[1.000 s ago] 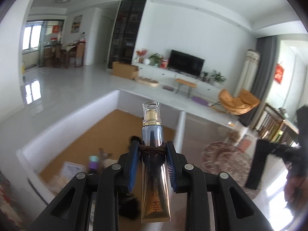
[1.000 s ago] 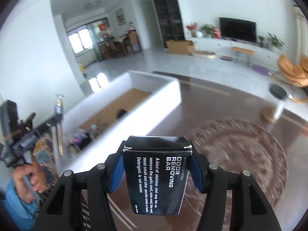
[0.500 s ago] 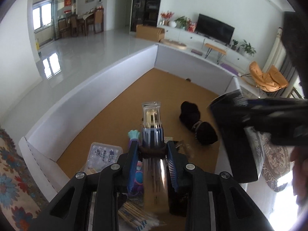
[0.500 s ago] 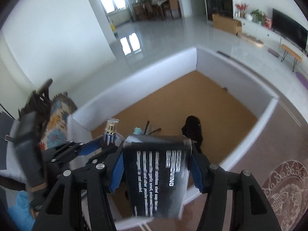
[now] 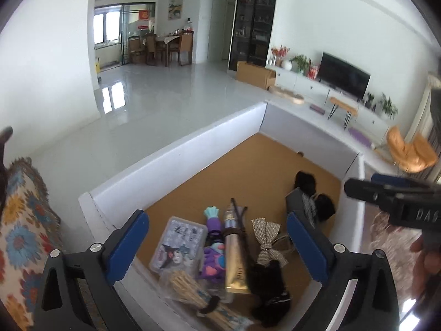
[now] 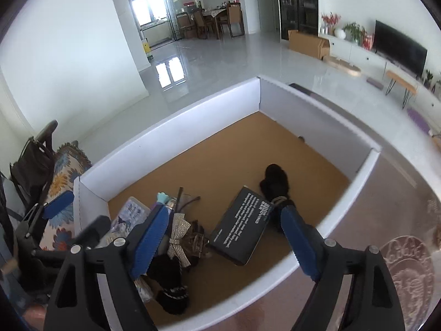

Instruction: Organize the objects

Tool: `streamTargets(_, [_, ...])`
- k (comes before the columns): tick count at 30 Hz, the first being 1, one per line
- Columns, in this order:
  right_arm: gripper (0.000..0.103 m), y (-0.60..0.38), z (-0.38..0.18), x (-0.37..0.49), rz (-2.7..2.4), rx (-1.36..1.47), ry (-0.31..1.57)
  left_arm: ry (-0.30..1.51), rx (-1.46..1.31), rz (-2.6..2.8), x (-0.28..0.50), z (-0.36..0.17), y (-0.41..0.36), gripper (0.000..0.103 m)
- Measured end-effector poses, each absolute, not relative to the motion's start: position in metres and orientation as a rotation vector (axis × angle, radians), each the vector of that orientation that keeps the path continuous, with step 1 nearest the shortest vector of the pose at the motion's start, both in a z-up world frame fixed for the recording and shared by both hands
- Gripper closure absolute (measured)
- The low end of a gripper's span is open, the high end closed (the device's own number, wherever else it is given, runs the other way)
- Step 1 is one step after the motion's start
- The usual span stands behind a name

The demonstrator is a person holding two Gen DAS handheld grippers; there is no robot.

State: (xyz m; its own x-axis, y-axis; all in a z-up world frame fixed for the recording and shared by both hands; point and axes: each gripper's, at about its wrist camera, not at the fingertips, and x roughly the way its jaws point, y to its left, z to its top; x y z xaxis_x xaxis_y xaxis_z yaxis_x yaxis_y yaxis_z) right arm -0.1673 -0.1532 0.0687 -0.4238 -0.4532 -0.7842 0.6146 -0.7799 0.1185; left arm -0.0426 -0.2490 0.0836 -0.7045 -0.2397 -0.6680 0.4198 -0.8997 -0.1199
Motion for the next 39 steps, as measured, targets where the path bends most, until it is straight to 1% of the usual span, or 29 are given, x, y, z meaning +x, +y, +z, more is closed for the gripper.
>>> streamTargets(2, [0.013,-0.146,0.074,-0.160,-2.219,1.134,0.268,0.402,0.925,-2.596,-0.039,0.092,-0.248,0.001])
streamTargets(3, [0.013,-0.143,0.076,-0.160,-2.222,1.137,0.274,0.398,0.917,-2.591,-0.038,0.094,-0.246,0.001])
streamTargets(7, [0.013,-0.133,0.075,-0.156,-2.222,1.156,0.296,0.251,0.889,-2.557,-0.034,0.107,-0.234,0.001])
streamTargets(8, [0.013,-0.130,0.074,-0.156,-2.223,1.159,0.304,0.211,0.884,-2.537,-0.034,0.109,-0.231,0.000])
streamTargets(11, [0.013,-0.127,0.073,-0.155,-2.220,1.166,0.311,0.142,0.922,-2.439,-0.037,0.111,-0.227,0.000])
streamTargets(17, [0.013,-0.125,0.071,-0.151,-2.212,1.166,0.302,0.300,1.024,-2.404,-0.036,0.109,-0.242,0.000])
streamTargets(21, [0.013,-0.127,0.070,-0.151,-2.211,1.171,0.315,0.438,1.063,-2.467,-0.034,0.104,-0.250,0.000])
streamTargets(28, [0.013,-0.132,0.071,-0.146,-2.223,1.148,0.349,0.349,1.035,-2.437,-0.032,0.106,-0.242,0.000])
streamTargets(39, [0.013,-0.141,0.073,-0.144,-2.211,1.176,0.373,0.308,1.101,-2.415,-0.036,0.104,-0.237,0.000])
